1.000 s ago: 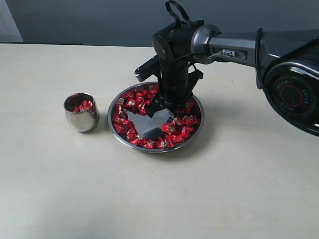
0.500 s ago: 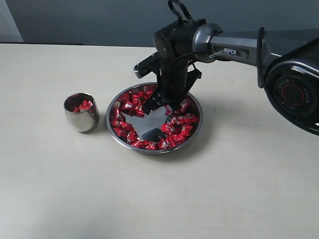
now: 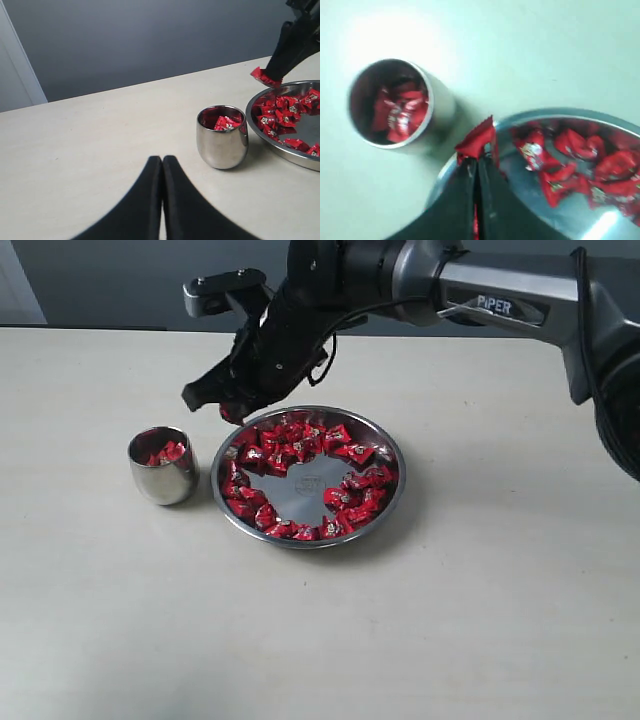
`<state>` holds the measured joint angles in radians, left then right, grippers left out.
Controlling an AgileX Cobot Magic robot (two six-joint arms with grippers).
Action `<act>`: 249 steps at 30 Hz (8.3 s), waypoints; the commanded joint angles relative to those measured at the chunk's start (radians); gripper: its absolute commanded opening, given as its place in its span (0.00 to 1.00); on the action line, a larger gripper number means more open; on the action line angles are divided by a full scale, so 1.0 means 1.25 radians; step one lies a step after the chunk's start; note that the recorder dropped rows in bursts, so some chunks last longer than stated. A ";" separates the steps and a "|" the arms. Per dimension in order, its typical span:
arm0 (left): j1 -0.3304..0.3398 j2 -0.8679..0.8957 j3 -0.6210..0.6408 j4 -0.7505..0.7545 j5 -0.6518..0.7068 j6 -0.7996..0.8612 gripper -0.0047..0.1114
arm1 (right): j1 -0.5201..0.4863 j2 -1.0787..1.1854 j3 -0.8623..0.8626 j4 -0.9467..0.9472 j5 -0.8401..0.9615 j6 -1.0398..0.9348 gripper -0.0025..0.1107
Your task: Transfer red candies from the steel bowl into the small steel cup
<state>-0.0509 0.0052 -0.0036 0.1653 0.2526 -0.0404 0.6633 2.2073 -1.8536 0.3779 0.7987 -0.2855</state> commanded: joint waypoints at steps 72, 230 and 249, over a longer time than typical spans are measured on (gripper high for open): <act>0.000 -0.004 0.003 -0.002 -0.008 -0.001 0.04 | -0.018 0.150 0.003 0.058 0.151 -0.035 0.32; 0.000 -0.004 0.003 -0.002 -0.008 -0.002 0.04 | 0.011 0.129 -0.051 -0.064 0.263 0.028 0.29; 0.000 -0.004 0.003 -0.002 -0.008 -0.001 0.04 | 0.011 0.158 -0.053 -0.047 0.254 0.028 0.04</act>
<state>-0.0509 0.0052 -0.0036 0.1653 0.2526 -0.0404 0.6802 2.4058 -1.9136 0.3217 1.1319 -0.2477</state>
